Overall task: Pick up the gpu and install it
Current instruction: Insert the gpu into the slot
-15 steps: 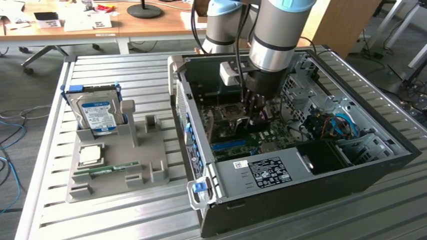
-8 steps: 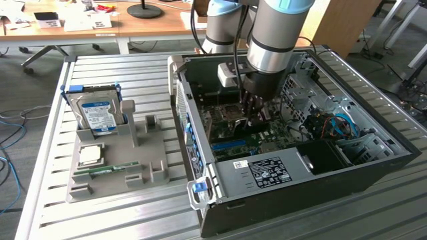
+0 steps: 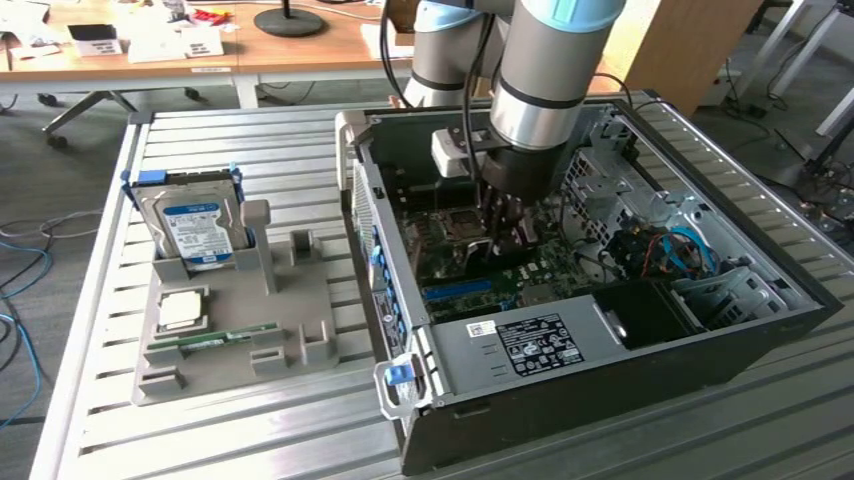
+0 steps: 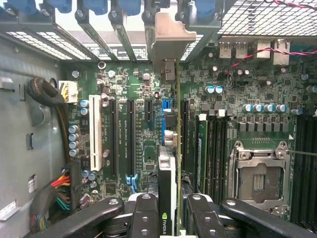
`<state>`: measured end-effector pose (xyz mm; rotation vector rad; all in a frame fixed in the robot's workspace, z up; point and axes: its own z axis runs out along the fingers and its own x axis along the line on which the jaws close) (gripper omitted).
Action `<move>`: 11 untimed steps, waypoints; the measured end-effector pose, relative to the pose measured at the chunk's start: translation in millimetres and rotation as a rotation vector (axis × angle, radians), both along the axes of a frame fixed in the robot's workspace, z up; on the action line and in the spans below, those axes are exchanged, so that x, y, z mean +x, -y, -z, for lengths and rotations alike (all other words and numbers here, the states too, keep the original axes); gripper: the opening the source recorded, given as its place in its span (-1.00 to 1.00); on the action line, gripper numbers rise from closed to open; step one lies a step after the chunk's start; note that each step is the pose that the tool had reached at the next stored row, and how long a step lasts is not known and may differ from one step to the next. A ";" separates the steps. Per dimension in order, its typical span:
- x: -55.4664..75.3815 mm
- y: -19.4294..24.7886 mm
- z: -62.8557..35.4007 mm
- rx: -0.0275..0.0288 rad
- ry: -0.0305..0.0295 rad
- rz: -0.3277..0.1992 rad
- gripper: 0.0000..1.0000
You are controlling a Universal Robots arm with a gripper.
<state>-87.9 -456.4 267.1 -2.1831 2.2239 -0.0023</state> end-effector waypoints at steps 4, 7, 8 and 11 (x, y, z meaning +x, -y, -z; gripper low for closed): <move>-2.3 0.1 3.3 -0.0005 -0.0001 0.006 -0.47; -4.3 0.2 5.2 -0.0008 -0.0001 0.010 -0.47; -5.1 0.2 5.6 -0.0009 -0.0001 0.011 -0.47; -6.7 0.2 6.9 -0.0013 -0.0001 0.013 -0.47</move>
